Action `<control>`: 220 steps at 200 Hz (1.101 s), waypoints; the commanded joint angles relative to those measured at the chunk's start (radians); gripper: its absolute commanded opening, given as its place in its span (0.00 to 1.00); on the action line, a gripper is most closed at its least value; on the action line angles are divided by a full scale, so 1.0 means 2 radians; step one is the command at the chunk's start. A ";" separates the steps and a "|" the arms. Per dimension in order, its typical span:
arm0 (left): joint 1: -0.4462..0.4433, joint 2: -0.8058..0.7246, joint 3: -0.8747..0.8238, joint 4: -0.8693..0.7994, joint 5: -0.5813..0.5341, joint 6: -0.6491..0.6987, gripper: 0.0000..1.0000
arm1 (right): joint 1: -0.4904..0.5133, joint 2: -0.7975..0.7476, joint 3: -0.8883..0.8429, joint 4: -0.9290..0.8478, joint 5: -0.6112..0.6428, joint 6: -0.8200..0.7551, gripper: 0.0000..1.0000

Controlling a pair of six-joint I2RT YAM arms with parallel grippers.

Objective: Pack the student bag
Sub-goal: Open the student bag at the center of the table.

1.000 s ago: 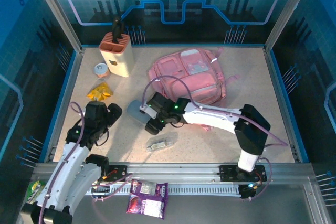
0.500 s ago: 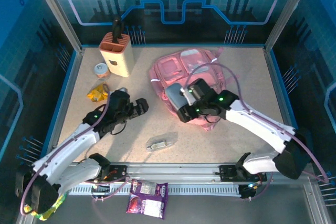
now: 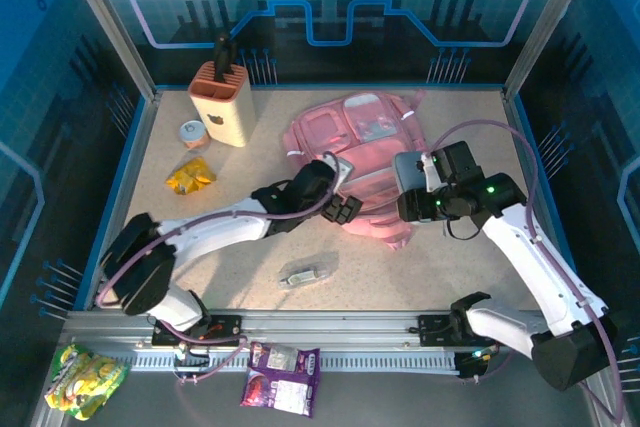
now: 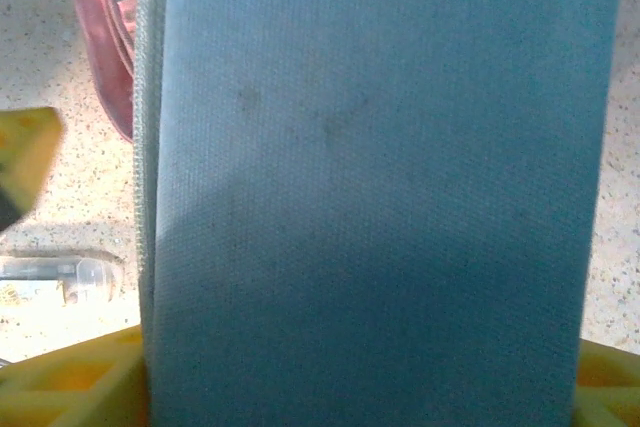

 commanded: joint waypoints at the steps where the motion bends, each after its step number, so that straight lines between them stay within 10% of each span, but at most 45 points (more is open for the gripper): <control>1: -0.014 0.051 0.035 0.061 -0.011 0.116 0.95 | -0.021 -0.003 -0.009 -0.023 -0.026 0.005 0.73; 80: -0.025 0.216 0.151 0.076 -0.107 0.220 0.89 | -0.052 -0.010 -0.027 -0.010 -0.048 0.004 0.73; 175: -0.015 0.180 0.182 0.056 -0.088 0.196 0.05 | -0.061 -0.023 -0.026 -0.019 -0.050 0.005 0.73; 220: -0.008 0.124 0.210 -0.003 -0.099 0.134 0.00 | -0.061 -0.039 -0.019 -0.033 -0.052 0.008 0.73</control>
